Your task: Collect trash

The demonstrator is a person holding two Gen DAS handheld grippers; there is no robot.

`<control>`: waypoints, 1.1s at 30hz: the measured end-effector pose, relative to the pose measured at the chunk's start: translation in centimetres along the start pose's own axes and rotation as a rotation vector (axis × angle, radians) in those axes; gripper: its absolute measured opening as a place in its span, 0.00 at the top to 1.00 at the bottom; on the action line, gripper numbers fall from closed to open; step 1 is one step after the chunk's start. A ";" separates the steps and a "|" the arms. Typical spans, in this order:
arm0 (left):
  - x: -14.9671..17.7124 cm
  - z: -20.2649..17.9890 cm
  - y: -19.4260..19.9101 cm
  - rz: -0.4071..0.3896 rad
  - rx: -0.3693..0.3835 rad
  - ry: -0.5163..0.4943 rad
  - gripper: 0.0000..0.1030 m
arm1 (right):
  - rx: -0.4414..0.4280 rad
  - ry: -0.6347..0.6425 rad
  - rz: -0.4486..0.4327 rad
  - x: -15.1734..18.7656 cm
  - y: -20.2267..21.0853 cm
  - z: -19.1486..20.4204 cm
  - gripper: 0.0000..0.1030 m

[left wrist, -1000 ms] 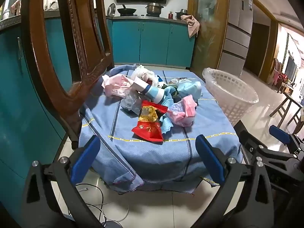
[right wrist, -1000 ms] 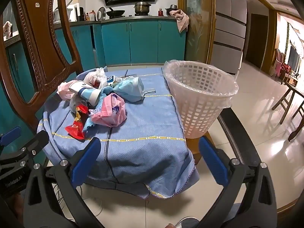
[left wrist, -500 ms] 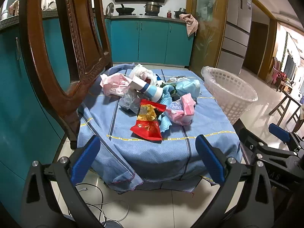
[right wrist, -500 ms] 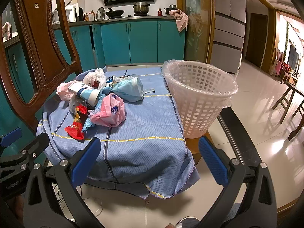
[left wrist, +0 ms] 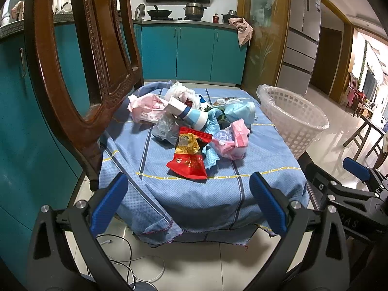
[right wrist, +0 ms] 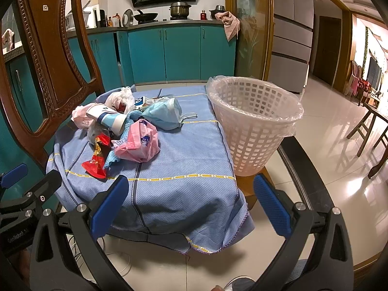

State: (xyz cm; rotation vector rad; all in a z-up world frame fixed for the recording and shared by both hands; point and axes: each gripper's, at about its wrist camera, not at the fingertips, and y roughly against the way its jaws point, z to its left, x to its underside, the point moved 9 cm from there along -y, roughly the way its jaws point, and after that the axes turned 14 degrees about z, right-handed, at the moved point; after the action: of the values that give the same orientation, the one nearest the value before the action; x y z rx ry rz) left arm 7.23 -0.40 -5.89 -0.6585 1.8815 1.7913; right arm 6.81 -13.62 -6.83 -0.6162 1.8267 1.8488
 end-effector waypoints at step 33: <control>0.3 -0.3 -0.3 0.016 0.008 -0.011 0.03 | 0.000 -0.011 -0.002 -0.1 -0.1 -0.3 0.03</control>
State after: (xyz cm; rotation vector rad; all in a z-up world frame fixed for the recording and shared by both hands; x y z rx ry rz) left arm 7.18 -0.75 -6.30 -0.6315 1.8908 1.7927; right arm 6.95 -13.93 -6.91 -0.6064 1.8192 1.8474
